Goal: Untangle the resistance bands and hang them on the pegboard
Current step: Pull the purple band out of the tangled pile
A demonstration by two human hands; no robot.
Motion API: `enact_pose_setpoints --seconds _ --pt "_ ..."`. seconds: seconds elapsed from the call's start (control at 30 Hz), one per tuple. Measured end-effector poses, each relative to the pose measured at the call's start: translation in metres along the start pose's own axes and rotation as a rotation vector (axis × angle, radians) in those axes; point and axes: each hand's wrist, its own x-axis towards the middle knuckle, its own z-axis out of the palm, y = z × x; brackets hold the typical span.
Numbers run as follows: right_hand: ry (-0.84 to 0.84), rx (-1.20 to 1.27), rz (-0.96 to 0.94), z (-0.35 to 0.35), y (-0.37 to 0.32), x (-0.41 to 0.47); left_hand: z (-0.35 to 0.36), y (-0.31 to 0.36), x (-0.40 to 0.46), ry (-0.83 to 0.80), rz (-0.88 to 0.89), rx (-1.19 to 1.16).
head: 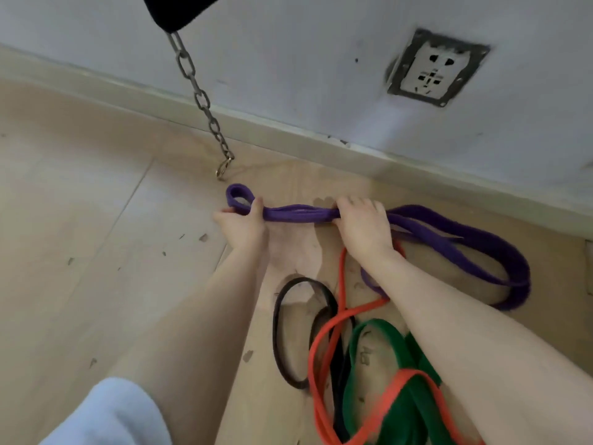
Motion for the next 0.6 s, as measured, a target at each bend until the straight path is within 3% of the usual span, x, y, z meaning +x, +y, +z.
enact_pose_setpoints --seconds 0.07,0.13,0.2,0.27,0.33,0.5,0.6 --pt "0.016 0.056 0.029 0.011 -0.007 0.013 0.002 0.003 0.013 0.127 0.058 0.376" --pt "0.041 0.112 0.064 0.018 -0.010 0.018 0.002 -0.003 0.018 0.129 0.395 0.717" --pt "0.051 0.172 0.066 0.022 -0.008 0.018 0.009 -0.016 0.010 -0.223 0.925 0.956" --pt "0.012 0.249 0.038 0.020 -0.002 0.017 0.022 -0.034 -0.001 -0.601 1.229 1.109" --pt "-0.012 0.340 0.031 0.010 0.008 0.009 0.037 -0.043 -0.006 -0.693 1.250 1.159" --pt "0.086 0.355 0.193 -0.019 0.080 -0.067 0.059 -0.043 -0.018 -0.539 1.212 1.269" --pt "-0.121 0.171 0.300 -0.019 0.128 -0.111 0.068 -0.040 -0.039 -0.482 1.168 1.356"
